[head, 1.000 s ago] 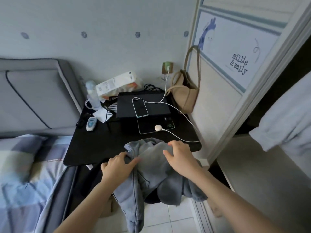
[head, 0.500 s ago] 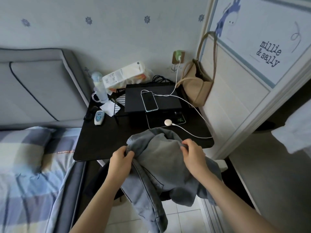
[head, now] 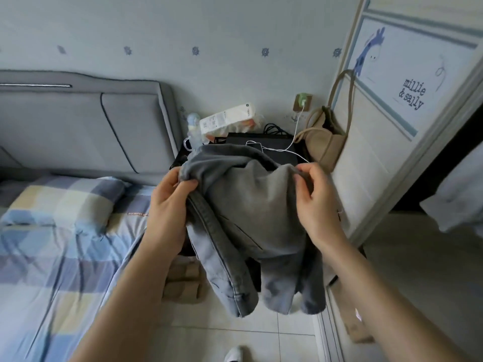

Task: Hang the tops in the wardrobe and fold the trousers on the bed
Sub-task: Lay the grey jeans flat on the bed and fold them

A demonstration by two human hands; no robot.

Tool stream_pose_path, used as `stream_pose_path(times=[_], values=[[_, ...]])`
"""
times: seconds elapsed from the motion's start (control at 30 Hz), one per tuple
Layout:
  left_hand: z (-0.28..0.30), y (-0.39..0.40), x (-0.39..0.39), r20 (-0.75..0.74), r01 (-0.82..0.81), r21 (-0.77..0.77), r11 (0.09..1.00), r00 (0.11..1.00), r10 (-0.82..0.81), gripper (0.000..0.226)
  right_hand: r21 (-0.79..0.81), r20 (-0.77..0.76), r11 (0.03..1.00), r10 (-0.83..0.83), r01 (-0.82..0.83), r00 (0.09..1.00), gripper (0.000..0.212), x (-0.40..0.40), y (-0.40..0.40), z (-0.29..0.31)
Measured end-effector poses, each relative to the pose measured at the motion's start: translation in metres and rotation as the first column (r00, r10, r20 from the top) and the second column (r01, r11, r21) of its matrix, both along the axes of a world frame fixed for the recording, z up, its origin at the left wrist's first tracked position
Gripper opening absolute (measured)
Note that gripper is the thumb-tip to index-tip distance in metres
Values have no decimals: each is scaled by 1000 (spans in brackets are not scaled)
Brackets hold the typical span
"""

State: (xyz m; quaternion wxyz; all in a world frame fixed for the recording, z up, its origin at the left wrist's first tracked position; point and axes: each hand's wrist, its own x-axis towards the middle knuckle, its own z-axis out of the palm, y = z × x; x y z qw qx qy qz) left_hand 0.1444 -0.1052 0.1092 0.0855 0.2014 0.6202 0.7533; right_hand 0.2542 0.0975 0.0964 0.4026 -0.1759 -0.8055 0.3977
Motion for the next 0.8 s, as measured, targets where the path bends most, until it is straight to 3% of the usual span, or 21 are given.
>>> stream_pose_path(times=[0.17, 0.3, 0.43, 0.57, 0.63, 0.7, 0.77, 0.8], values=[[39, -54, 39, 50, -108, 159, 981, 994, 101, 35, -103, -25, 956, 274, -275, 961, 9, 10, -46, 19], [59, -104, 58, 45, -210, 229, 951, 978, 205, 23, -196, -38, 871, 453, -451, 891, 19, 1, -86, 22], [71, -154, 67, 61, -432, 236, 871, 901, 430, 11, -287, -3, 777, 584, -560, 812, 15, -22, -128, 22], [74, -214, 65, 232, -635, 260, 727, 772, 592, 21, -602, 5, 599, 665, -529, 747, 16, -57, -173, 16], [73, -244, 61, 317, -665, 240, 708, 743, 590, 21, -714, -37, 474, 709, -515, 704, 21, -67, -191, 12], [68, -265, 56, 394, -690, 217, 690, 709, 585, 19, -657, -13, 510, 728, -555, 685, 21, -73, -205, 2], [59, -278, 51, 459, -714, 196, 672, 673, 580, 23, -563, 109, 617, 715, -550, 690, 20, -72, -219, -13], [53, -286, 48, 477, -719, 187, 669, 662, 578, 29, -568, 174, 622, 731, -539, 660, 19, -70, -230, -22]])
